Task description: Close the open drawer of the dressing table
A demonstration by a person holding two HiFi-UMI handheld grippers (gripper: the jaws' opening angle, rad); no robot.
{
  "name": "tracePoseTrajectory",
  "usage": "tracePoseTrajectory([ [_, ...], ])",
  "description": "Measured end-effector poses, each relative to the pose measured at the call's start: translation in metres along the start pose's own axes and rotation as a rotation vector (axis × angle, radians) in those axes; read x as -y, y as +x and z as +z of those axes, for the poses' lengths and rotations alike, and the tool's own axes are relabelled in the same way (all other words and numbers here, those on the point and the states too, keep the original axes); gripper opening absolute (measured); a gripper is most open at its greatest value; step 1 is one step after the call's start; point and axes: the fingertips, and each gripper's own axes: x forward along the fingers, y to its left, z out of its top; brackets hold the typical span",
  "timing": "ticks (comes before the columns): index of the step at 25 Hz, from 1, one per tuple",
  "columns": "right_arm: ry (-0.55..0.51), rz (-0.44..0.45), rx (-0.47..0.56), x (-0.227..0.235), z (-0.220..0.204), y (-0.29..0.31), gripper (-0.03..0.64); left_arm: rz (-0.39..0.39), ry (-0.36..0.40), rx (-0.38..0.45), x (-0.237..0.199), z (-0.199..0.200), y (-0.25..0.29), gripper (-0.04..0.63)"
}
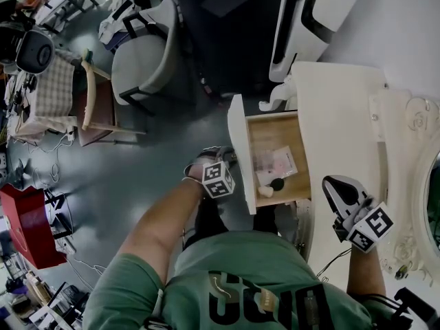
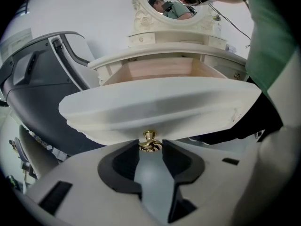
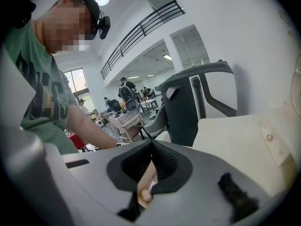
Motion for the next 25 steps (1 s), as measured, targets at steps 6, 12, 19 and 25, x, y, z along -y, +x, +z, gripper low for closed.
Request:
tracePoseTrajectory([
  [6,0.005,-0.004,0.004,0.002,-0.001,0.000,0.011,-0.012,0.007,0.008,0.000,0.002,0.000,0.143],
  [12,0.008,-0.010,0.008,0.003,-0.006,-0.002,0.011,-0.013,0.000,0.009,0.001,0.001,0.002,0.141],
  [19,0.006,-0.021,0.014,0.004,-0.007,-0.007,0.011,-0.010,-0.010,0.009,0.001,0.006,0.004,0.141],
  [25,0.032,-0.022,0.024,0.002,-0.011,-0.009,0.011,-0.009,-0.012,0.011,0.001,0.011,0.006,0.141],
])
